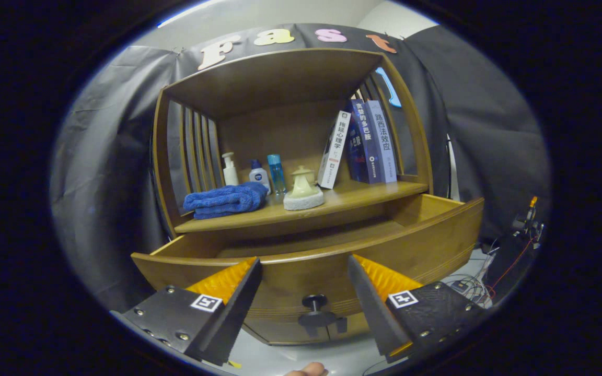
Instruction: Pull open the drawer, take out the items inside it, and place them on the countertop above the cabinet.
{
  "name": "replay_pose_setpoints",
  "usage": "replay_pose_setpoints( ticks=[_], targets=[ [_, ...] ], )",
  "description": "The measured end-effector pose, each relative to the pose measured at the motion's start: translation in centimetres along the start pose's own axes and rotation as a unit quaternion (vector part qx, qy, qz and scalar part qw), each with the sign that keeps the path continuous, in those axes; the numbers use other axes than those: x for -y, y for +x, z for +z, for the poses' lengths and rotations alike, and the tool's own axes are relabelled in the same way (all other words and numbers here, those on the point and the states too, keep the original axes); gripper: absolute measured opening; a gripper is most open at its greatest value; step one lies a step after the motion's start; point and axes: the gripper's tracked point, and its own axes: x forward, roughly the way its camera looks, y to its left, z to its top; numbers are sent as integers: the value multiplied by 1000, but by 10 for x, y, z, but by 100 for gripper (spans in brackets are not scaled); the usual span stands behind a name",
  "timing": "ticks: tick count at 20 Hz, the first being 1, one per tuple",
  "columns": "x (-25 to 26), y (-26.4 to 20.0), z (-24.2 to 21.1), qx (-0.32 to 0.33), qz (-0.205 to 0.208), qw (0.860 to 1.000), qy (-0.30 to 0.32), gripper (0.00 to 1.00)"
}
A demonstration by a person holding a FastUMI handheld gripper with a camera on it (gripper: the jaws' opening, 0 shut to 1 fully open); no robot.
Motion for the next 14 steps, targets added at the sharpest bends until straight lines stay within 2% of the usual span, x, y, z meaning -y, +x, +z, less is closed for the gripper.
replay_pose_setpoints(
  ticks=[14],
  targets=[
    [-3,45,2,-12,12,1000,18,100]
  ],
)
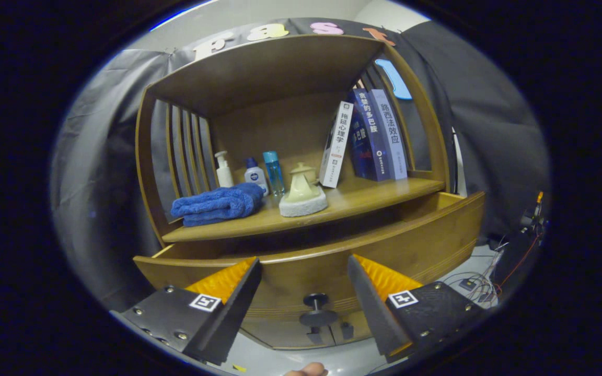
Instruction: Pull open the drawer, take out the items inside it, and place them on the countertop above the cabinet.
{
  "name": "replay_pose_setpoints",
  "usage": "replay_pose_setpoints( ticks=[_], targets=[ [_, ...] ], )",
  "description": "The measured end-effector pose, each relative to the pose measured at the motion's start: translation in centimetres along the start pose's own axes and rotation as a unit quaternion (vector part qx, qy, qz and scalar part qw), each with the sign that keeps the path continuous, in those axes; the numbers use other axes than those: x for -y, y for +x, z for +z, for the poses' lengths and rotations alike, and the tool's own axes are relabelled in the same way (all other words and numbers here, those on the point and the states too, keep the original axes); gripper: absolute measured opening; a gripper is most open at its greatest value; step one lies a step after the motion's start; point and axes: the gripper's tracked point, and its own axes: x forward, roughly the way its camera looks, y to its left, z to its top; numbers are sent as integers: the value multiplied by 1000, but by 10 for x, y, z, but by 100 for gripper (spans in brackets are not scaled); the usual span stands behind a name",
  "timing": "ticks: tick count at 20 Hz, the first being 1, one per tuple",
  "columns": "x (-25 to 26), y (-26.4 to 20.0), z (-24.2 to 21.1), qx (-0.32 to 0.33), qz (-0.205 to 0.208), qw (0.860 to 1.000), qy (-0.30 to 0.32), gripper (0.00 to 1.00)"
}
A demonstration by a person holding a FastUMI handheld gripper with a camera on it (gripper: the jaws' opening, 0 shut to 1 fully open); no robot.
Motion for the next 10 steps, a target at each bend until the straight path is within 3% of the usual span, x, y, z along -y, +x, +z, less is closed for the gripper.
replay_pose_setpoints(
  ticks=[10],
  targets=[
    [2,29,3,-8,0,1000,4,100]
  ],
)
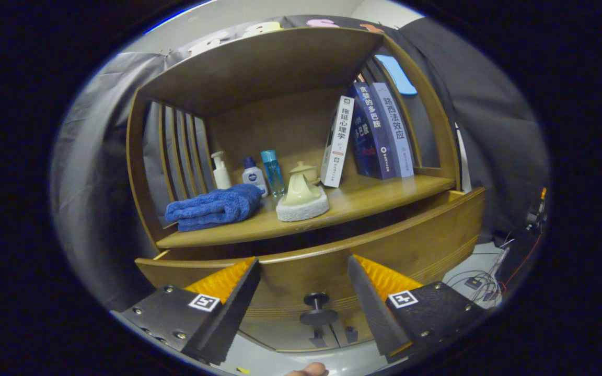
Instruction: Pull open the drawer, take out the items inside it, and place them on the countertop above the cabinet.
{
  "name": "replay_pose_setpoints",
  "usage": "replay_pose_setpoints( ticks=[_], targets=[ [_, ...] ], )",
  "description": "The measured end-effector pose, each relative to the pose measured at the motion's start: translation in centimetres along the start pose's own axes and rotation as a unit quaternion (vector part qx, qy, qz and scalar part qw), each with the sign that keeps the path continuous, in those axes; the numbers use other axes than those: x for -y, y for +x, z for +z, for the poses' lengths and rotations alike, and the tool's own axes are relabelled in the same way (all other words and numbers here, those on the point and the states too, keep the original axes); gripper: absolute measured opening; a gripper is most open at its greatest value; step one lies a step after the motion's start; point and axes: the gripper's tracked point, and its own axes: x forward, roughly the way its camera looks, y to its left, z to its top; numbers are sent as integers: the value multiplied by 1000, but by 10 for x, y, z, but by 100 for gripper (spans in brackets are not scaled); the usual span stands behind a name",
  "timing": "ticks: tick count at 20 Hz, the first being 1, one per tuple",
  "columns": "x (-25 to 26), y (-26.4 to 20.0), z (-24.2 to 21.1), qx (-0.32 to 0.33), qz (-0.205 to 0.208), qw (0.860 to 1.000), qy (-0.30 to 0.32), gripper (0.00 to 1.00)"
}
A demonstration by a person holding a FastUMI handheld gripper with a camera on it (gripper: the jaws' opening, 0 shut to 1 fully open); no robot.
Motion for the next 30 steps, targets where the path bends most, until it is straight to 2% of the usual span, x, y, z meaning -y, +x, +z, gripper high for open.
replay_pose_setpoints(
  ticks=[15,20,22,27,30],
  targets=[
    [-4,43,4,-12,-21,1000,7,100],
    [-2,43,4,-11,-22,1000,18,100],
    [9,38,7,-12,-48,999,7,100],
    [2,7,37,2,-47,999,-21,100],
    [-6,-17,73,32,-37,998,-37,100]
  ],
)
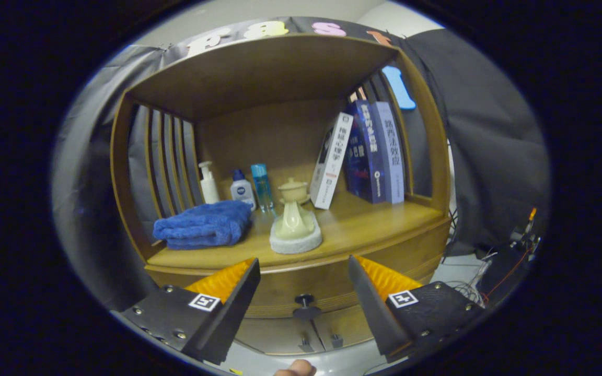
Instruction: Pull open the drawer, take out the items inside it, and place them on the countertop above the cabinet.
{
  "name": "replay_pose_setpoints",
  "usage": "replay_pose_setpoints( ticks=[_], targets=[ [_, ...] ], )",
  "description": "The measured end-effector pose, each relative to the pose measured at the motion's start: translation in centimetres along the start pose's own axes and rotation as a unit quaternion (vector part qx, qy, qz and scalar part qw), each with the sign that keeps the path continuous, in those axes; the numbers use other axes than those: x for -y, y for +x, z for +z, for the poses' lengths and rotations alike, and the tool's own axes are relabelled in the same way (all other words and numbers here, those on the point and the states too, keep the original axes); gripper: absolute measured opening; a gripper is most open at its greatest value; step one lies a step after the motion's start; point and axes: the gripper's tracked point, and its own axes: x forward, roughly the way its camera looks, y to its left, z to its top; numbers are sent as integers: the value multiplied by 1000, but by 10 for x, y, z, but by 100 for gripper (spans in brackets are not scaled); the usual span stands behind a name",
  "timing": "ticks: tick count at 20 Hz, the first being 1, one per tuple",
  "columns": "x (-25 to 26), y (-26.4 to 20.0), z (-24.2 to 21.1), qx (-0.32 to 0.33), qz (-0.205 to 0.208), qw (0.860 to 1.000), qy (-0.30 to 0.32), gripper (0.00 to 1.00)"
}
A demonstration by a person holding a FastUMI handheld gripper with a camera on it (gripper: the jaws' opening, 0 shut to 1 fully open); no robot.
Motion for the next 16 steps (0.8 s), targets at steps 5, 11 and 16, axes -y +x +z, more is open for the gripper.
replay_pose_setpoints(
  ticks=[5,11,16],
  targets=[
    [-2,-46,70,40,0,998,-45,100],
    [10,-95,100,17,-10,996,-89,100],
    [37,-129,107,10,-40,992,-118,97]
  ],
)
